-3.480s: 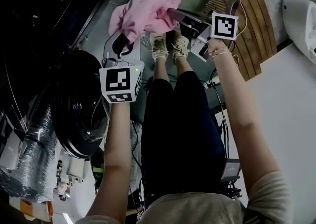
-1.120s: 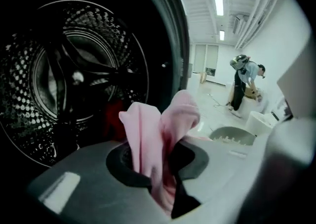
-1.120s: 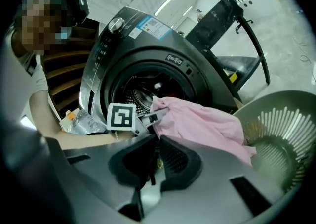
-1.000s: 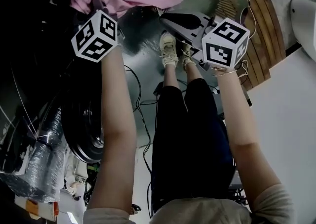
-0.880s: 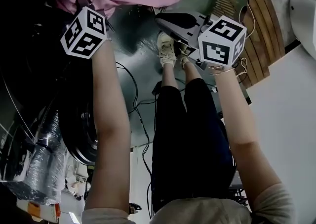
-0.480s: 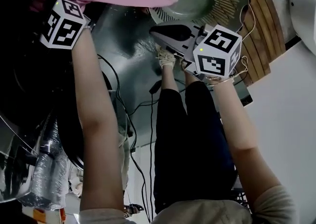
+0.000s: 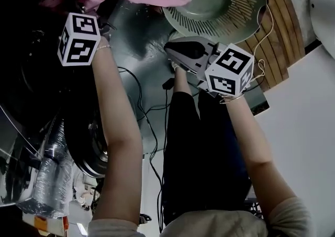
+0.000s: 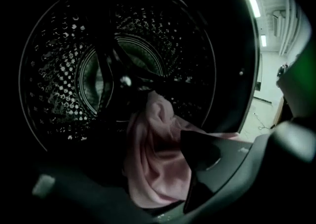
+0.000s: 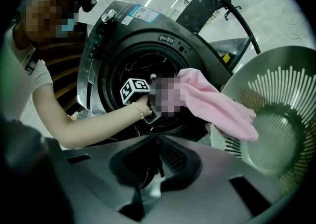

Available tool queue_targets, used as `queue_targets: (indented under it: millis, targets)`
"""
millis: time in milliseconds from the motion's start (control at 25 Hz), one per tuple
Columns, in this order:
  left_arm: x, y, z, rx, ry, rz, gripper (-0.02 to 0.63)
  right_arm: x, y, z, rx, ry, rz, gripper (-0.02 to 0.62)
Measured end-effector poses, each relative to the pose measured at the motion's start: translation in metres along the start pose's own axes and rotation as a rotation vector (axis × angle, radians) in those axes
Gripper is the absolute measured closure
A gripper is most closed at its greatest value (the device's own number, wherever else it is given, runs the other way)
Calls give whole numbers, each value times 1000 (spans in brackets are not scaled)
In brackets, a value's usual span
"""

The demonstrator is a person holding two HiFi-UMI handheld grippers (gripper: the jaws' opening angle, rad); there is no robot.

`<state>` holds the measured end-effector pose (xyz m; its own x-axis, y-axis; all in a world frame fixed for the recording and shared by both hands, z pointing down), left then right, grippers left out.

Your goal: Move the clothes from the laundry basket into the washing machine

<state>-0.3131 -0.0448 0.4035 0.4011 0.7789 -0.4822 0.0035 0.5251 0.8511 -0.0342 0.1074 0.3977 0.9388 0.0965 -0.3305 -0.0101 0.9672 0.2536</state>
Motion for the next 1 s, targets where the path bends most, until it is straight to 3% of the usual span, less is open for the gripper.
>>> queue_targets:
  millis: [120, 200, 320, 480, 560, 760, 840, 920, 1000]
  targets:
    - [29, 12, 20, 8, 79, -9, 278, 4, -2, 1, -12, 11, 33, 565]
    - [46, 27, 47, 20, 202, -19, 278, 6, -6, 5, -4, 41, 70, 565]
    - [64, 65, 101, 41, 417, -112, 278, 9, -12, 19, 12, 120, 127, 565]
    - [62, 99, 158, 66, 572, -219, 276, 10, -17, 33, 27, 152, 153, 565]
    - [53, 105, 177, 69, 592, -236, 276, 10, -15, 37, 43, 155, 137, 565]
    - [27, 110, 189, 76, 553, -227, 290, 15, -10, 43, 57, 152, 128, 565]
    - [23, 109, 185, 48, 538, -217, 397, 19, -11, 46, 57, 158, 137, 565]
    - [23, 108, 179, -24, 510, -210, 549, 21, -13, 47, 56, 163, 149, 565]
    - [28, 101, 172, -76, 498, -179, 558, 22, -14, 45, 56, 162, 156, 569]
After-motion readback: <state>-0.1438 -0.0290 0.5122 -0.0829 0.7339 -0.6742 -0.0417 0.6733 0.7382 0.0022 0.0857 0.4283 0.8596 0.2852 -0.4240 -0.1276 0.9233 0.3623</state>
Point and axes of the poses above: the fingertips, and each gripper's own axes: x backward along the fingers, z to its right, y out of its underside, the point moved 4 cm from there along x, backward along the fingers, and after that the axes turned 12 degrees about -x, right-handed, at the moved point
